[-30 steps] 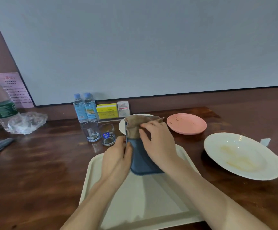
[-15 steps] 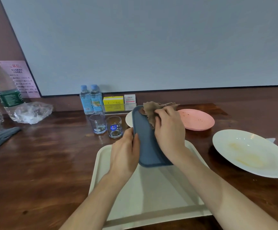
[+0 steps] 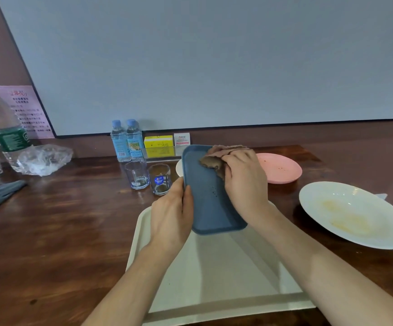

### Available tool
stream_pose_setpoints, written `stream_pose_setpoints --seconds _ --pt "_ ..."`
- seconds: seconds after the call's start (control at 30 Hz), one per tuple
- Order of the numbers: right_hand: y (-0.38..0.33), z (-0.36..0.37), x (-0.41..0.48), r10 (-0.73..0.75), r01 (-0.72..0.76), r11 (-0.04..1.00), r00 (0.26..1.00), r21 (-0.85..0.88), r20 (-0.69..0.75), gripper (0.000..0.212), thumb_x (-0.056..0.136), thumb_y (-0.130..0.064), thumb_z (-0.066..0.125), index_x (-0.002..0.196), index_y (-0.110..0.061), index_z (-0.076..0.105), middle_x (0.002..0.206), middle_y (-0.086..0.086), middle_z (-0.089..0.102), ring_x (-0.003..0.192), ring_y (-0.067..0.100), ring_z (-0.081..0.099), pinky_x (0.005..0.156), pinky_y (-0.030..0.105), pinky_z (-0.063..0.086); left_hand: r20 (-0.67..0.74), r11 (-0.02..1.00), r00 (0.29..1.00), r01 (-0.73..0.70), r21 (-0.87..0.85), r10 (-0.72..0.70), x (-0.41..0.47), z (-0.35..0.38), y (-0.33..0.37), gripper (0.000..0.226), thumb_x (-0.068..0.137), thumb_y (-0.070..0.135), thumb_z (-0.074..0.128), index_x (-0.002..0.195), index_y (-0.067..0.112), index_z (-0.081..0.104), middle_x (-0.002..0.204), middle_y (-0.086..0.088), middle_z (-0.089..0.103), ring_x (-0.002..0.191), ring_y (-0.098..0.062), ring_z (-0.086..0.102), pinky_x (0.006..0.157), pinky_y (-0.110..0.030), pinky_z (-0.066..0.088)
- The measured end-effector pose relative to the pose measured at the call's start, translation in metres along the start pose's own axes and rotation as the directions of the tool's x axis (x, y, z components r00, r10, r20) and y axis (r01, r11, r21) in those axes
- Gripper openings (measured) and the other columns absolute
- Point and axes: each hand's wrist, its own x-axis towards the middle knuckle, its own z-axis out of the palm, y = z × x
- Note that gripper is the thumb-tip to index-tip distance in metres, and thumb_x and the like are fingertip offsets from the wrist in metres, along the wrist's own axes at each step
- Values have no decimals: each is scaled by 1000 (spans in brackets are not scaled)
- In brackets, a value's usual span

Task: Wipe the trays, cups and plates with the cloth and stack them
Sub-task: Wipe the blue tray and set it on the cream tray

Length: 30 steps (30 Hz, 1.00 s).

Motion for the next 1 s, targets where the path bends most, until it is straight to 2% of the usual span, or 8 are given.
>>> stream_pose_setpoints --seconds 0.17,0.33,0.47,0.53,0.63,0.77,0.93,1.0 --pt "-23 4 -1 -3 1 994 1000 112 13 33 99 -9 59 127 -20 72 127 2 70 117 25 62 98 39 53 21 999 1000 -20 30 19 1 -3 0 20 110 23 49 112 12 65 75 -7 72 67 -42 65 58 -45 49" --pt "-40 3 -10 -250 235 943 968 234 35 32 96 -13 55 119 -18 76 122 -3 71 109 23 60 87 34 52 15 1000 1000 7 3 -7 0 -8 0 31 103 32 43 107 11 65 77 -11 72 70 -44 64 61 -47 51" --pt "-36 -5 -38 -325 307 922 945 238 41 22 93 -6 61 107 -14 76 113 -3 70 100 24 61 77 37 54 16 986 987 162 -47 -162 3 -9 -4 15 105 20 50 102 17 64 62 4 59 63 -28 58 62 -37 40" --pt "-31 -10 -40 -343 318 911 938 261 52 21 96 -7 61 109 -13 75 115 -2 69 101 23 61 81 35 54 41 987 987 155 -39 -154 4 -9 -4 12 106 12 54 107 15 66 62 6 58 65 -29 59 61 -33 33" --pt "-24 -8 -12 -298 277 931 953 238 59 28 97 -7 60 120 -13 75 124 1 69 113 25 61 96 37 52 63 996 995 76 -57 -72 2 -8 1 20 110 19 52 119 14 70 74 -2 69 71 -30 64 64 -41 45" --pt "-26 -5 18 -257 226 948 959 226 118 31 97 -9 62 123 -18 77 127 -2 68 117 23 58 99 36 48 92 984 991 107 -145 -94 -2 -10 4 24 111 19 52 89 28 55 66 9 59 67 -9 58 55 -22 36" --pt "-42 -14 -32 -352 306 913 925 271 141 18 93 -12 61 104 -17 75 111 -7 66 101 18 58 78 33 51 41 954 967 256 -158 -252 5 -11 -12 22 104 25 49 93 14 64 65 -1 62 69 -29 60 63 -42 42" --pt "-43 -21 -55 -366 314 906 917 283 156 14 93 -13 59 98 -19 70 105 -8 63 96 16 56 72 35 52 19 946 963 268 -182 -269 6 -12 -11 24 108 29 49 98 15 66 66 -1 67 69 -25 62 69 -43 49"
